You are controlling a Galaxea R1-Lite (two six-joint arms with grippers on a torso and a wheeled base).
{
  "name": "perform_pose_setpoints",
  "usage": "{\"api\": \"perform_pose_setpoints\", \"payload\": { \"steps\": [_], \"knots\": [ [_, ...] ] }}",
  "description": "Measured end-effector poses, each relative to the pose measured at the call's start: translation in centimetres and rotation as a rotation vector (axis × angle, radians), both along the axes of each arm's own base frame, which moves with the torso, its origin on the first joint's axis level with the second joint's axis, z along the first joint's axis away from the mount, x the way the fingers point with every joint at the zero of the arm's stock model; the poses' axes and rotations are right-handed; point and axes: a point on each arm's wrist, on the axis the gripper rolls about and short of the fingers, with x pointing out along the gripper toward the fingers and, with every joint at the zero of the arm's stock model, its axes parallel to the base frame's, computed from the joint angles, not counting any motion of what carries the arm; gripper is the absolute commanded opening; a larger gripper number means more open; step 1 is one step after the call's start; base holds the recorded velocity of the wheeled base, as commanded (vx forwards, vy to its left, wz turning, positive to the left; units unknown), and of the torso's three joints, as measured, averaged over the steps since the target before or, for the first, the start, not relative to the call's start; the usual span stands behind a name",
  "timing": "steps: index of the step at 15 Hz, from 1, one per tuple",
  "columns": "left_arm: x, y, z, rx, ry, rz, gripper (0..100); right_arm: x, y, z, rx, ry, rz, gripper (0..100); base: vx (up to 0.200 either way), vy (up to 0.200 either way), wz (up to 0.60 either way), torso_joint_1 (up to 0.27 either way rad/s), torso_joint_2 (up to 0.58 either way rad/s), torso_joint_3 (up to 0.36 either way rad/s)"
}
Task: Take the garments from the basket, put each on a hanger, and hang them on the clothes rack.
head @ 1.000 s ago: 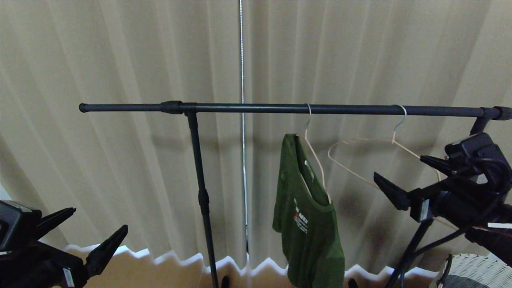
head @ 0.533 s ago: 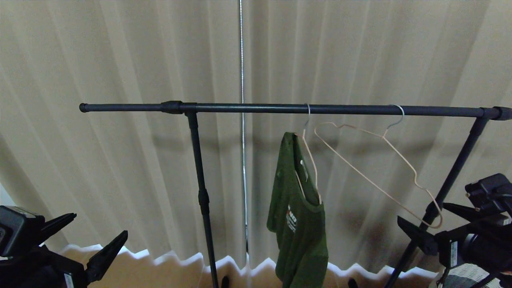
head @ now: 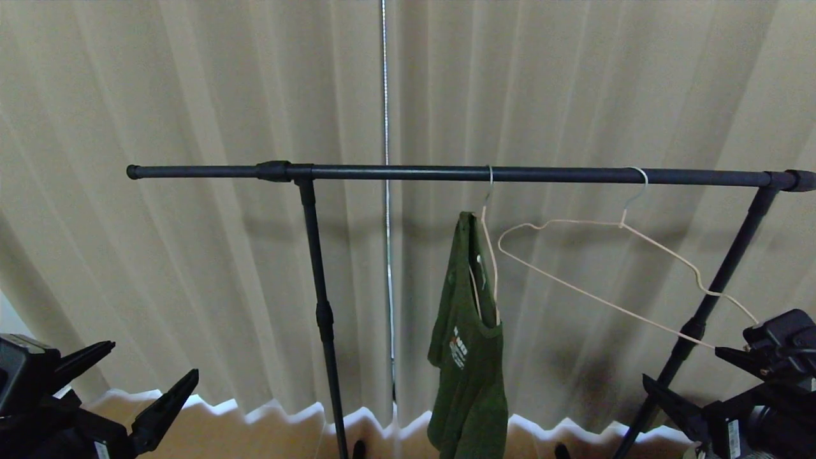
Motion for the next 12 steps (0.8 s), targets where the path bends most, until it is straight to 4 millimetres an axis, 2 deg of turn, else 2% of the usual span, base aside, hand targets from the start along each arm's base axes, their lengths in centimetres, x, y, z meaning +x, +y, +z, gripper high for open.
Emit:
{"api": "perform_pose_setpoints", "payload": {
  "steps": [8, 12],
  "knots": [
    [0.03, 0.39, 0.03, 0.002, -0.003, 0.034, 100, -0.57, -0.22, 0.47, 0.008, -0.037, 0.003, 100, -0.2, 0.0, 0.0, 0.002, 0.0, 0.002],
    [-0.1, 0.39, -0.23, 0.003, 0.008, 0.031, 100, -0.7, -0.27, 0.38, 0.007, -0.036, 0.003, 100, 0.0, 0.0, 0.0, 0.0, 0.0, 0.0]
  ]
}}
